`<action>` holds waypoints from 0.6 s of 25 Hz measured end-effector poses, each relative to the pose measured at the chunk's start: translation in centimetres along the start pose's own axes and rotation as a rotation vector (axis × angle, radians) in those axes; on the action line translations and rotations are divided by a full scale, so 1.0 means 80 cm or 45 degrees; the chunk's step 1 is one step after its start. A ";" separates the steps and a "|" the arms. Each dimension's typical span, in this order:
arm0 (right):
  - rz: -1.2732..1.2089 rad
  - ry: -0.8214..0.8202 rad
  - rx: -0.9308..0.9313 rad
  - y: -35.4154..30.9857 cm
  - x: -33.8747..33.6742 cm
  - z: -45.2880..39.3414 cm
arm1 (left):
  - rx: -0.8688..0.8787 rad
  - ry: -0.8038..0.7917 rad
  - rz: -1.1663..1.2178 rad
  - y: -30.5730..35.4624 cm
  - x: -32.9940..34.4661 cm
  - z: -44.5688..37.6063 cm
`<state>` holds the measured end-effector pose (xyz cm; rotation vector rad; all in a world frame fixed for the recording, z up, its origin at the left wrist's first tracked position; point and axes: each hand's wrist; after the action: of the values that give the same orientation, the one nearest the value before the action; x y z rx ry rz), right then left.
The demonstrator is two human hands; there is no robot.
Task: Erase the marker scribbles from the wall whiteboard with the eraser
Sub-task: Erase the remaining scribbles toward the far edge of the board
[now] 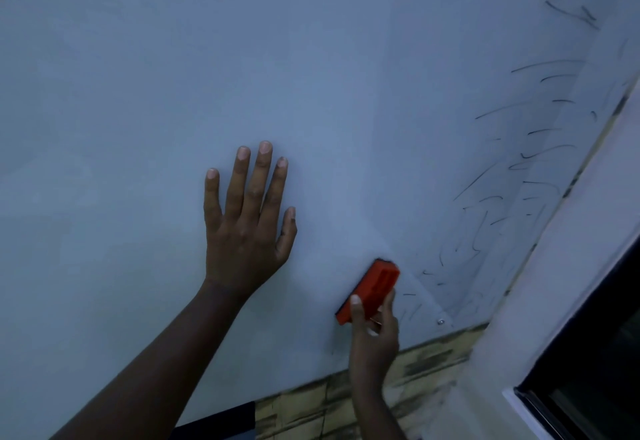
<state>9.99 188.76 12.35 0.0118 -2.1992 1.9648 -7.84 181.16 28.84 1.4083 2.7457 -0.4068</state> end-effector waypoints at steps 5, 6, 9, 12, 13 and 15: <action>0.058 -0.163 -0.074 0.016 0.035 0.086 | -0.001 0.014 0.017 0.001 0.003 0.007; 0.086 -0.194 -0.092 0.020 0.034 0.093 | 0.002 0.010 0.026 0.001 0.003 0.011; 0.107 -0.162 -0.115 0.018 0.023 0.077 | 0.021 -0.012 0.029 0.003 0.004 0.037; -0.019 0.077 0.157 0.012 0.004 0.024 | 0.075 -0.043 0.011 0.005 0.006 0.074; -0.074 0.123 0.284 0.010 -0.006 0.009 | 0.082 -0.043 0.004 0.005 0.007 0.082; -0.272 0.120 0.533 0.007 -0.025 -0.008 | 0.080 -0.041 -0.006 0.007 0.009 0.090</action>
<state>11.93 189.26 11.56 0.1999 -1.6199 2.2063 -8.48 180.27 21.69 1.3965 2.7344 -0.5152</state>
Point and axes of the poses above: each hand's wrist, its own z-axis away from the middle knuckle, its own x-axis out of the palm, y = z × x, and after that the axes turned 8 degrees about -z, right-handed
